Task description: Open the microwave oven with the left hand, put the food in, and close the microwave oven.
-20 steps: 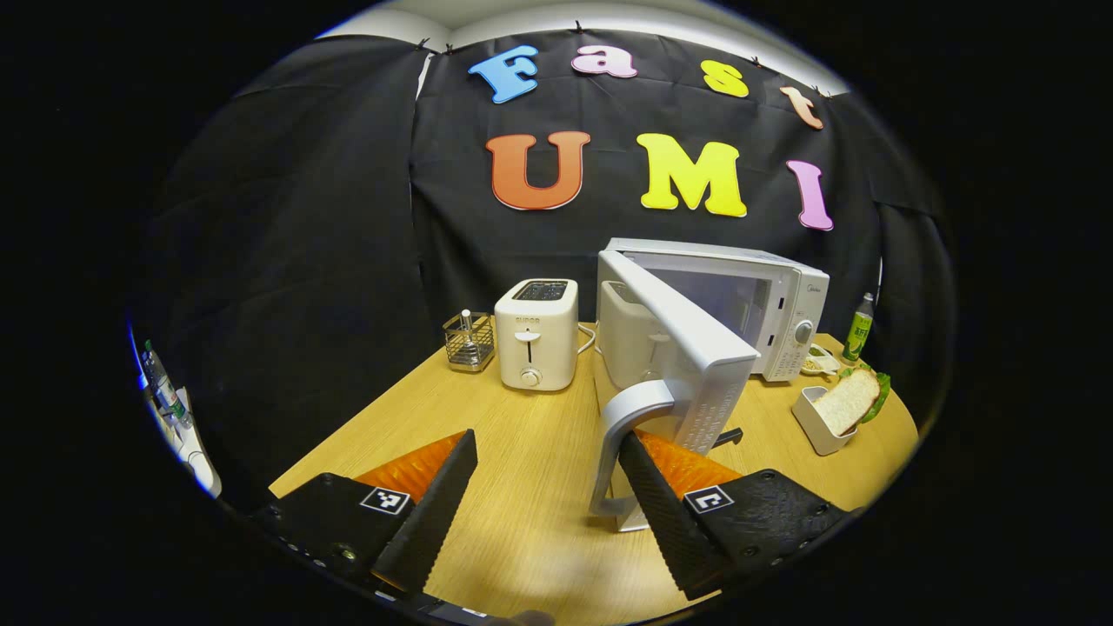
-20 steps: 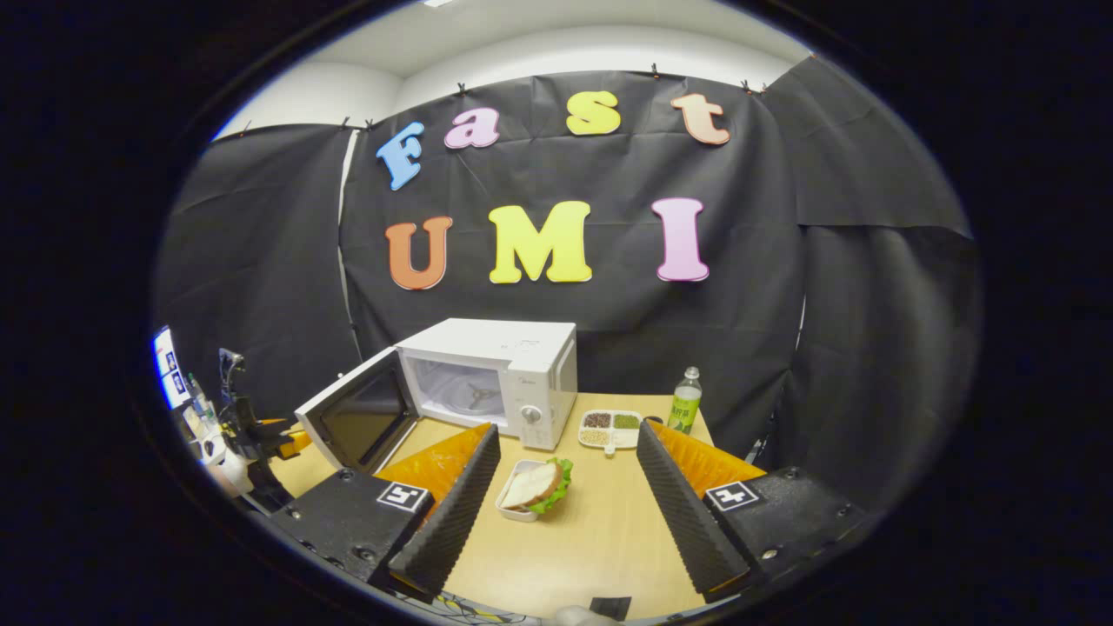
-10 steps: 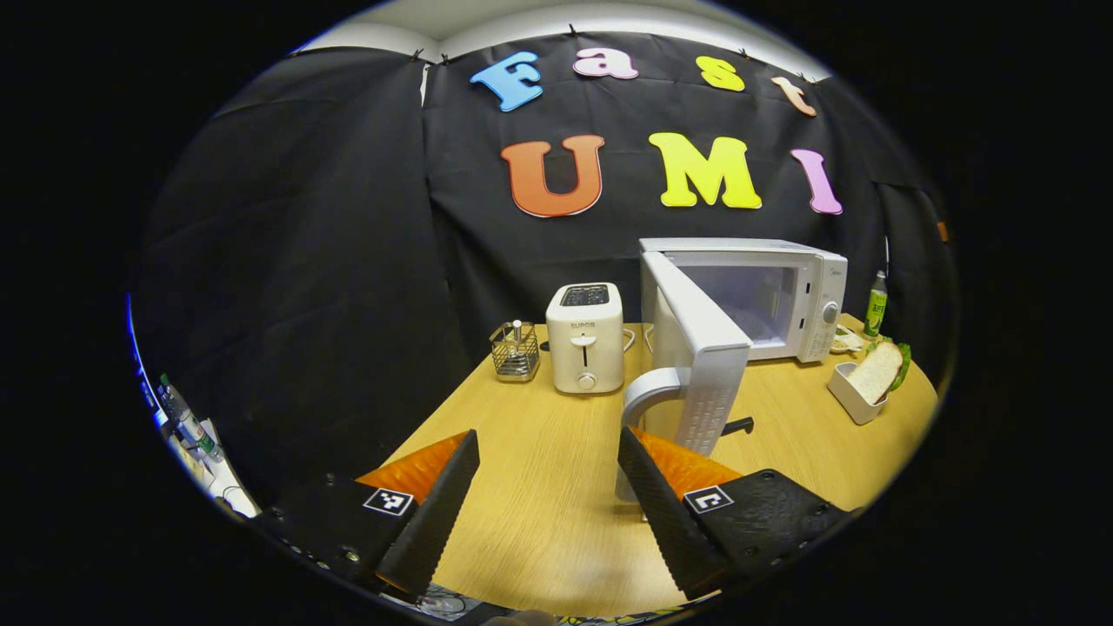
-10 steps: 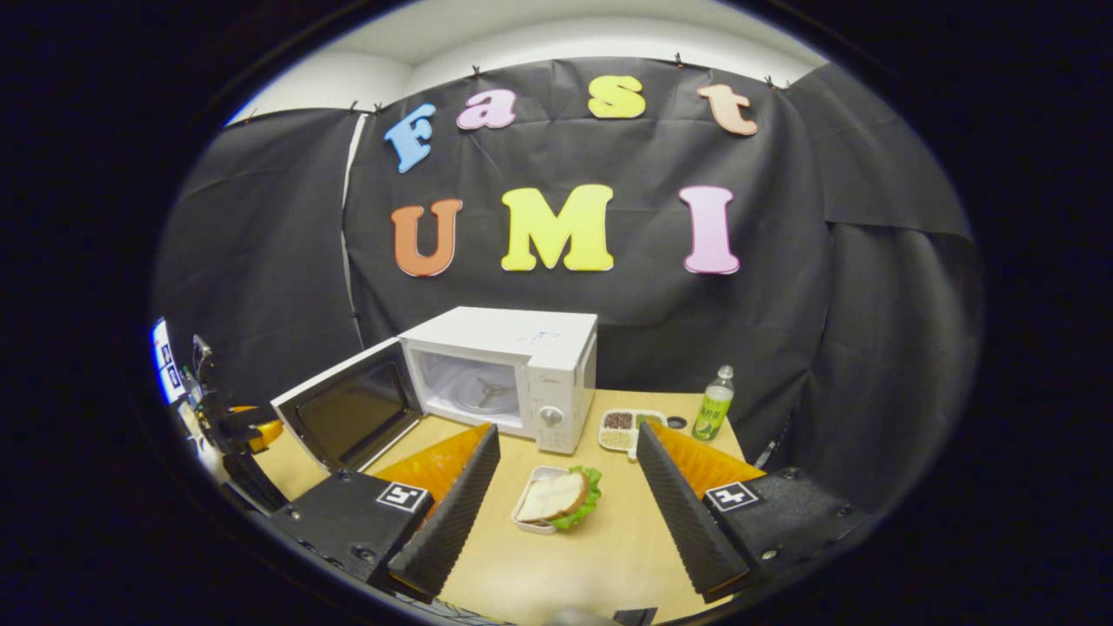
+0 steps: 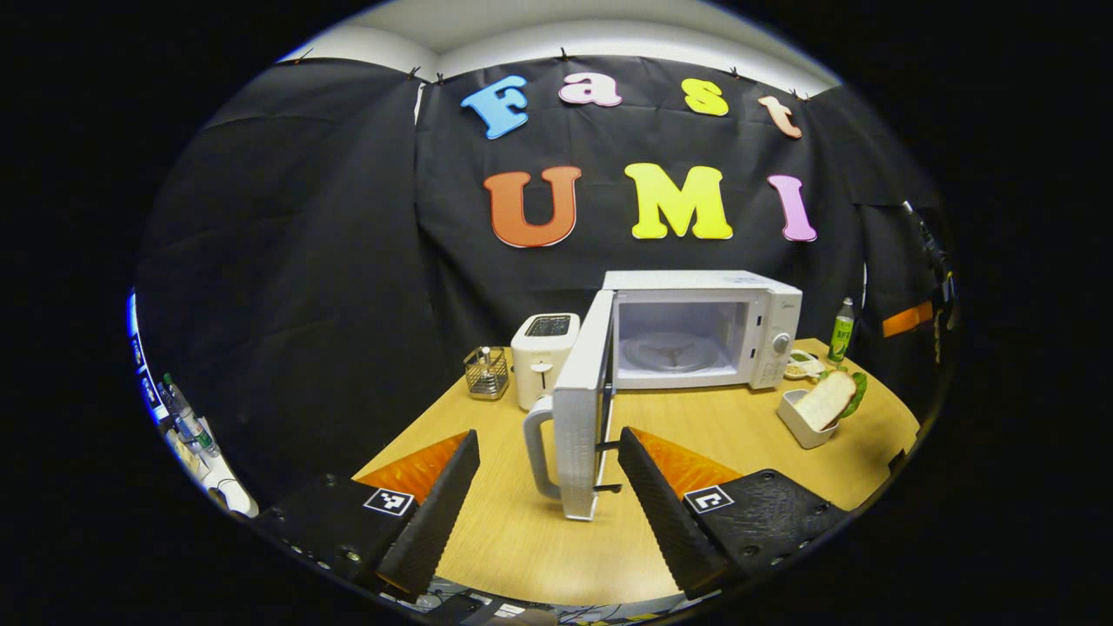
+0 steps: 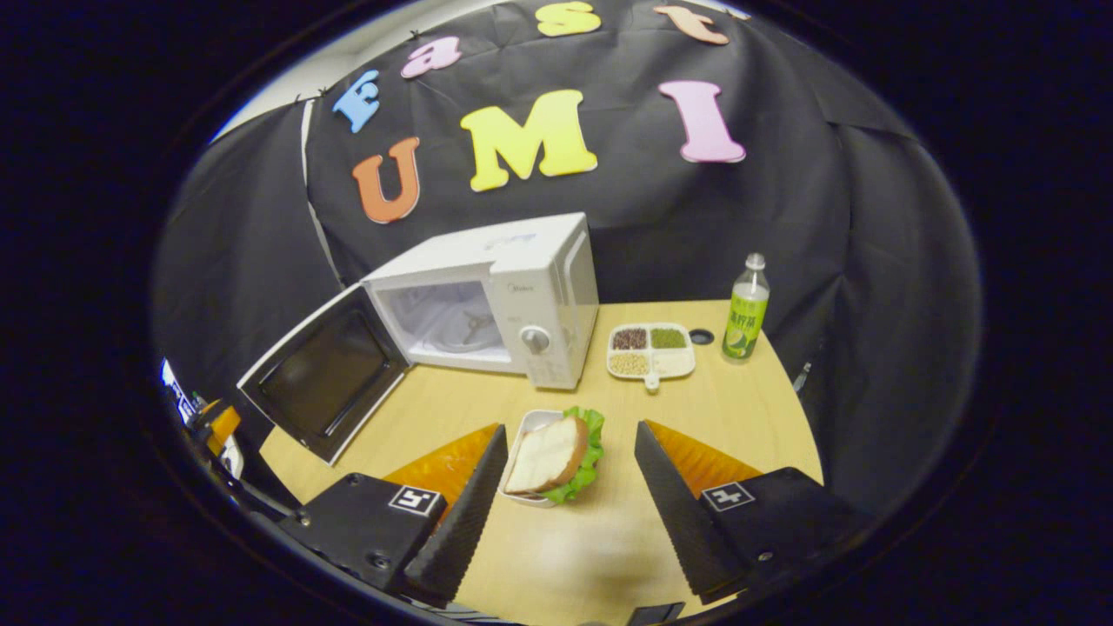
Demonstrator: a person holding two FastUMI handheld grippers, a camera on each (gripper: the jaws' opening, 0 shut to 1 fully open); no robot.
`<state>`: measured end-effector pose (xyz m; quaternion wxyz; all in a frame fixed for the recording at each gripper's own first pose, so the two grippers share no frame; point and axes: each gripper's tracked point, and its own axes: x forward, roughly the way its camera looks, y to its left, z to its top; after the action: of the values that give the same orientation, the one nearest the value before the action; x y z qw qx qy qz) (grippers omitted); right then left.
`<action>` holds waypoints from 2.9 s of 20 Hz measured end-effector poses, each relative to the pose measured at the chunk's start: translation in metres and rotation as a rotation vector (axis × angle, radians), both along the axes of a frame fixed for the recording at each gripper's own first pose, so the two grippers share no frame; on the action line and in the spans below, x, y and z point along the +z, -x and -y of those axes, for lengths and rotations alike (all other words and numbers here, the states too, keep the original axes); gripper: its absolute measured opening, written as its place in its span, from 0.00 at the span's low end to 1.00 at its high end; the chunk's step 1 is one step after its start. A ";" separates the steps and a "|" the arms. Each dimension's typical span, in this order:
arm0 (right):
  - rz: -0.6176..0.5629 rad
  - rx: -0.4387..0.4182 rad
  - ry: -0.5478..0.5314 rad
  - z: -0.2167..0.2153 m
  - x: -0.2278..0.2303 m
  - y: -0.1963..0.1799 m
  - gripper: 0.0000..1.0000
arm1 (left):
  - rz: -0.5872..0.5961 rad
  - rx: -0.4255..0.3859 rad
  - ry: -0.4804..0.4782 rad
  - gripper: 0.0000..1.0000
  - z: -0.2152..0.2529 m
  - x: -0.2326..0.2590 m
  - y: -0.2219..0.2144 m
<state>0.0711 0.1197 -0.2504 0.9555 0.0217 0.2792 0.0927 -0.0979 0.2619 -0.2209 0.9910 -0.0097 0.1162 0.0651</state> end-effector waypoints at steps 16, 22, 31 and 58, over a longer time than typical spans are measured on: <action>-0.435 0.092 -0.261 -0.018 -0.104 -0.064 0.57 | -0.020 -0.020 0.021 0.97 0.120 0.029 0.026; -0.566 0.075 -0.384 -0.025 -0.101 -0.059 0.34 | -0.030 -0.025 0.041 0.97 0.123 0.021 0.023; -0.489 0.109 -0.427 -0.053 -0.043 -0.049 0.27 | -0.020 -0.078 0.039 0.97 0.108 0.017 0.022; 0.154 -0.373 -0.831 -0.273 -0.043 -0.234 0.31 | -0.030 -0.081 -0.037 0.97 0.067 0.064 0.022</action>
<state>0.3054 0.3932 -0.2934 0.8841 0.4458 0.1380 0.0246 -0.1196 0.1945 -0.1569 0.9910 0.0144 0.1302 0.0270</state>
